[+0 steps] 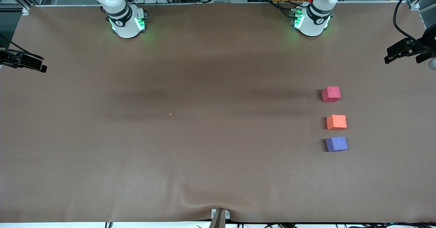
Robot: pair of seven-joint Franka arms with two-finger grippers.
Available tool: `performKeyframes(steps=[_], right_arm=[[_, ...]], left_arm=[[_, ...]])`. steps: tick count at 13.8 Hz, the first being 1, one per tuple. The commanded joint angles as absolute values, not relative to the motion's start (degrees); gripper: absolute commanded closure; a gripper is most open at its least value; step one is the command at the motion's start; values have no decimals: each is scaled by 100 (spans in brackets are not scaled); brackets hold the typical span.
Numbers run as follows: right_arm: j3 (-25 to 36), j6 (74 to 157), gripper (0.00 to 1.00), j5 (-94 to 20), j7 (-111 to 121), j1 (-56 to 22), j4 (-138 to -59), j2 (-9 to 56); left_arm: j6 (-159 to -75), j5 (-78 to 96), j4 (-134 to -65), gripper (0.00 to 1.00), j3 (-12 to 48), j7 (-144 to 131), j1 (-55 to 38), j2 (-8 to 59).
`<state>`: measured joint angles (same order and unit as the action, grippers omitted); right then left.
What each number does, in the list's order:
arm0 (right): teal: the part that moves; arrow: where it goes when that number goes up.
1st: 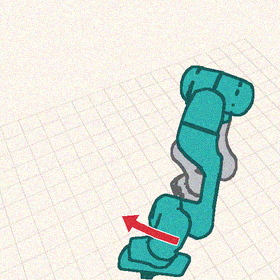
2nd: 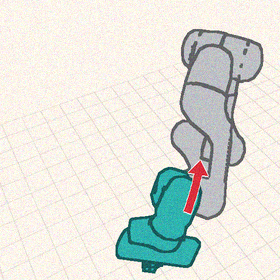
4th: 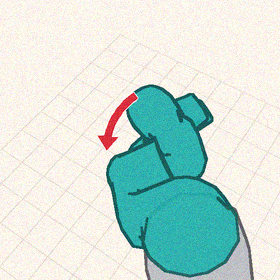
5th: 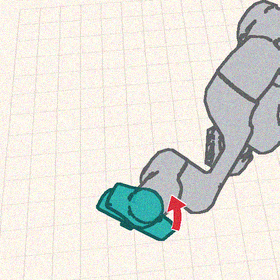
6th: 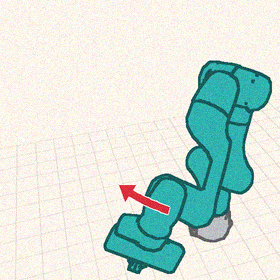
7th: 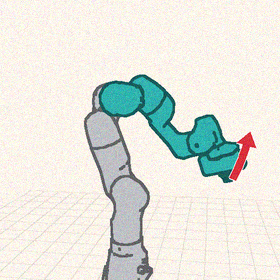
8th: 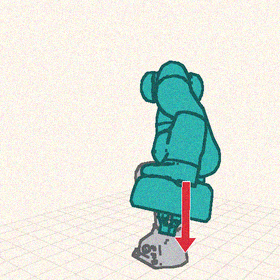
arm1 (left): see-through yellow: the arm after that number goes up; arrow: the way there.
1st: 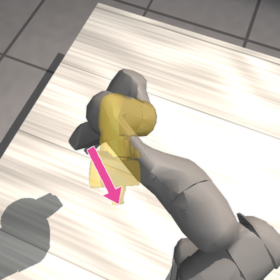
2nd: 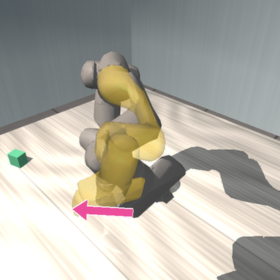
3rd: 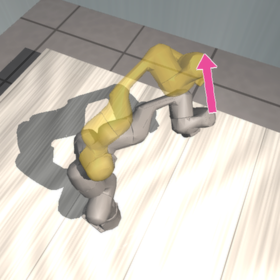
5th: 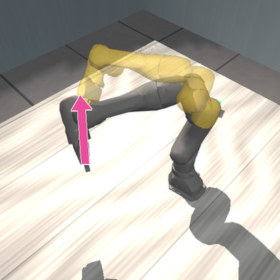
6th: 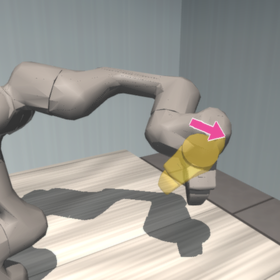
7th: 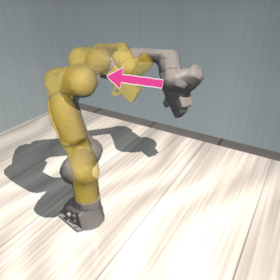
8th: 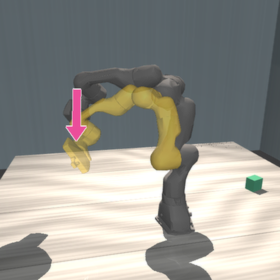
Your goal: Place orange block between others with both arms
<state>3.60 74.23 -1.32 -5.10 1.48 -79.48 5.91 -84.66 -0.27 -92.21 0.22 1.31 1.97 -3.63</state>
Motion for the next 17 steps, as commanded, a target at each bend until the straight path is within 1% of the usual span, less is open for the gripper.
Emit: performKeyframes(steps=[1,17], right_arm=[[422,7313,0,-88,-615,26,-7875,545],[431,7189,0,-123,-563,26,-7875,519]], left_arm=[[-8473,-141,-9316,0,-17,237,149,-492],[-8464,-141,-9334,0,-9,202,88,-457]])
